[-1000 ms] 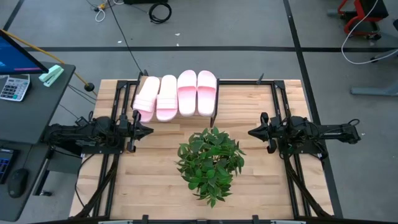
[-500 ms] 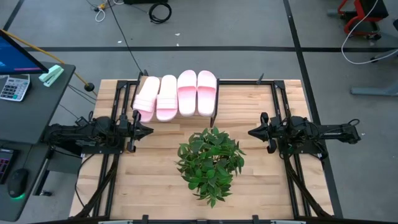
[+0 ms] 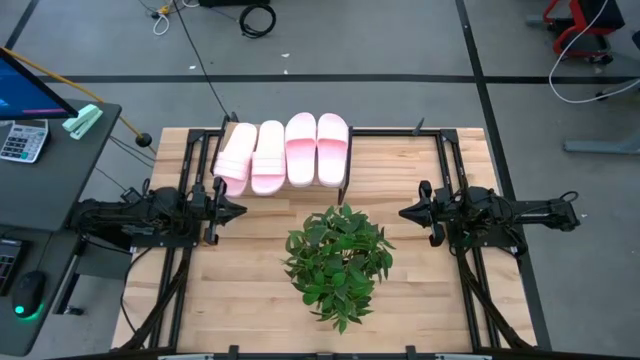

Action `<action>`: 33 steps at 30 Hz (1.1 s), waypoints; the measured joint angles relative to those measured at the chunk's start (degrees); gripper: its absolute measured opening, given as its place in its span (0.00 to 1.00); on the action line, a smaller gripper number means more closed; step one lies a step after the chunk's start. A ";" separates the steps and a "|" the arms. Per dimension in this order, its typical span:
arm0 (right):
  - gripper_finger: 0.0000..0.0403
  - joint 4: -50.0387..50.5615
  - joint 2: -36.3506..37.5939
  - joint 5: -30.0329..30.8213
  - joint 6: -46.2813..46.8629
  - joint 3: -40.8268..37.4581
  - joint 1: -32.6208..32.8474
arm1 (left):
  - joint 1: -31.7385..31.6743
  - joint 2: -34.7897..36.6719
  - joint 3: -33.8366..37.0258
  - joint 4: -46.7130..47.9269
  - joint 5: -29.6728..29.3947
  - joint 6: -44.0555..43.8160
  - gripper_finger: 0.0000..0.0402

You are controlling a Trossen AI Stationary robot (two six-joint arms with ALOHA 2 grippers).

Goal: Pick and place slides into the shelf
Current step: Return to Home Position

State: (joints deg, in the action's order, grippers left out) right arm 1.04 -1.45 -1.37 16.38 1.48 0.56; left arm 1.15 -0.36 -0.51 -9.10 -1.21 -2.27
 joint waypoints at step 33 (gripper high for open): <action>0.06 0.00 0.00 0.00 0.00 0.00 0.00 | 0.00 0.02 0.00 0.00 -0.02 0.01 0.10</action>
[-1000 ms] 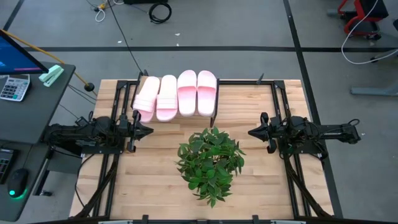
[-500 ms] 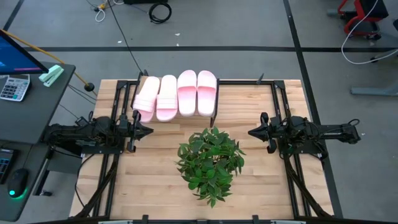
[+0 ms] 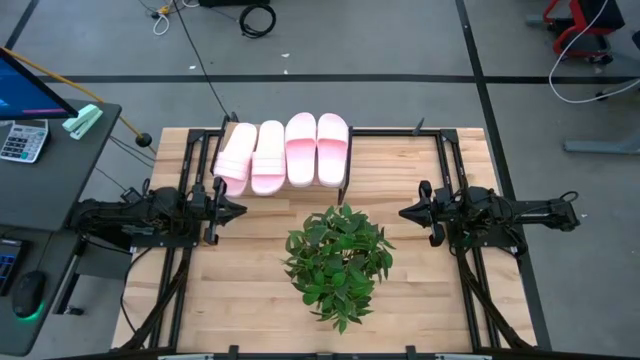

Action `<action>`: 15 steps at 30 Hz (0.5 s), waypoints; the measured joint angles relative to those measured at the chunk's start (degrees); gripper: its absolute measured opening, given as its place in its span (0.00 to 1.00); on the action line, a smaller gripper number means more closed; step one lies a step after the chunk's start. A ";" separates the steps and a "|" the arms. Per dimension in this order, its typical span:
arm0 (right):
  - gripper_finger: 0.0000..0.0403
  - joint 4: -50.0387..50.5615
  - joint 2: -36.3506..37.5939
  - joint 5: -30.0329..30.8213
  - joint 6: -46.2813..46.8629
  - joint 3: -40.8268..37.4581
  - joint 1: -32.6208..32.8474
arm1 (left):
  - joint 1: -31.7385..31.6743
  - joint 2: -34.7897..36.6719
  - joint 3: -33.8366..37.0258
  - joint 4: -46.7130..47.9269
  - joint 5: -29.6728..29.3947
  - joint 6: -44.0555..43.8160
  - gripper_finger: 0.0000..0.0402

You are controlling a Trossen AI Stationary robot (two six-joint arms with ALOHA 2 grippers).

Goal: Pick and place slides into the shelf
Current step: Return to Home Position

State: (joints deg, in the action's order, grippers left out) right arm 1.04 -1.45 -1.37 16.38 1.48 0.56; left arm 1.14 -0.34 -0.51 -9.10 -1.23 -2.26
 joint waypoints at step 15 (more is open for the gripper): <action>0.06 0.00 0.00 0.00 -0.01 -0.02 -0.01 | -0.02 -0.02 0.00 0.00 0.00 0.00 0.06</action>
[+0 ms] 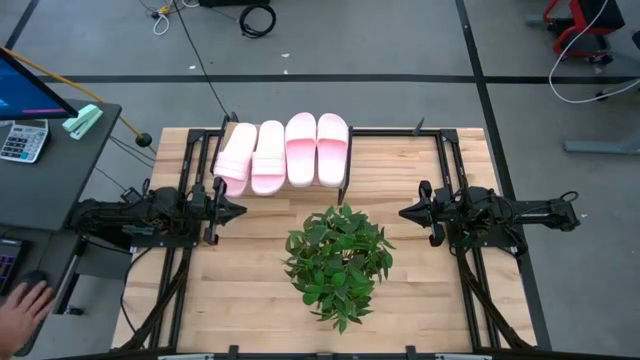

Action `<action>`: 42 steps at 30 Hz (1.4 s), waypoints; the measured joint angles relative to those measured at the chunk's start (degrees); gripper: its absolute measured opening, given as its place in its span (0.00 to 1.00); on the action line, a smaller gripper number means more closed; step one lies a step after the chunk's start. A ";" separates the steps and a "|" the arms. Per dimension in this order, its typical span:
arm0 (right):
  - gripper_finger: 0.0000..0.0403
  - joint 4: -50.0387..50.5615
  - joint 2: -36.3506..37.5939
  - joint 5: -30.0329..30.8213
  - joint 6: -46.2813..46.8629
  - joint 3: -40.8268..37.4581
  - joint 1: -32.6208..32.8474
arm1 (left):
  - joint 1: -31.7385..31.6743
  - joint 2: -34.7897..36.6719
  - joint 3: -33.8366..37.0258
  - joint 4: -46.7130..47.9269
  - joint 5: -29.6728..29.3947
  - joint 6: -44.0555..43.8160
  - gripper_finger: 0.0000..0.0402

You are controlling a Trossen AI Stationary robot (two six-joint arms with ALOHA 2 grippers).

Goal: Pick and place slides into the shelf
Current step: Return to Home Position

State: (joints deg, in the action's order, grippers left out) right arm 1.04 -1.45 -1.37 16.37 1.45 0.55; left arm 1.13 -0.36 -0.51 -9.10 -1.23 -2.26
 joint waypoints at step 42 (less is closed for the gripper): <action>0.06 0.00 0.00 0.00 0.01 0.00 -0.01 | 0.01 0.02 0.00 0.00 0.00 0.00 0.09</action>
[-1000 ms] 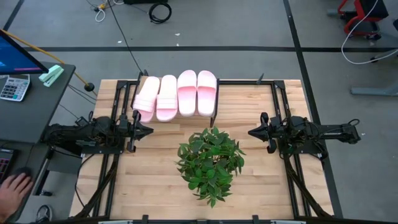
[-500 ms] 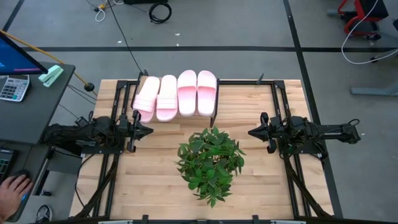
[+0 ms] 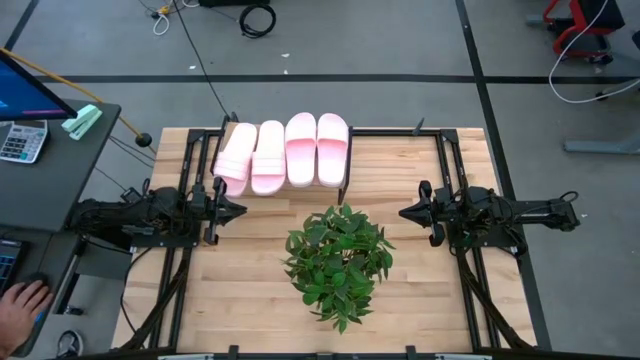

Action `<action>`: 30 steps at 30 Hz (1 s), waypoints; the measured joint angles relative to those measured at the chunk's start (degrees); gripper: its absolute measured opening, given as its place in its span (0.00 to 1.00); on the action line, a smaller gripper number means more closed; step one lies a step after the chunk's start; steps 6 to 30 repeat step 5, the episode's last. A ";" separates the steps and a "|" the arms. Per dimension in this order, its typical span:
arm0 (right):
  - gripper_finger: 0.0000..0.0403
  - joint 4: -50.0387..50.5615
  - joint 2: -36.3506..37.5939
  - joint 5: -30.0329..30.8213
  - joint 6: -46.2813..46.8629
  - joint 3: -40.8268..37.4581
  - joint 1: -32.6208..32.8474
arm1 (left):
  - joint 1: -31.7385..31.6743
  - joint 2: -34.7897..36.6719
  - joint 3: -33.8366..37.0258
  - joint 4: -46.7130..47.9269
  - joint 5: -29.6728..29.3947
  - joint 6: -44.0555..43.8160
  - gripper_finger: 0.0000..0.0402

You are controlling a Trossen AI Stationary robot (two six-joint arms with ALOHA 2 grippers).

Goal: Pick and place slides into the shelf
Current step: Return to Home Position

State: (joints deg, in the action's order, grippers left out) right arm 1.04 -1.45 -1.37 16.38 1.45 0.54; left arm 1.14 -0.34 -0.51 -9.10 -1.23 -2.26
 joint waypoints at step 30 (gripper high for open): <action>0.06 0.00 -0.01 0.00 0.00 0.00 0.01 | 0.01 0.00 0.00 0.02 0.00 0.00 0.07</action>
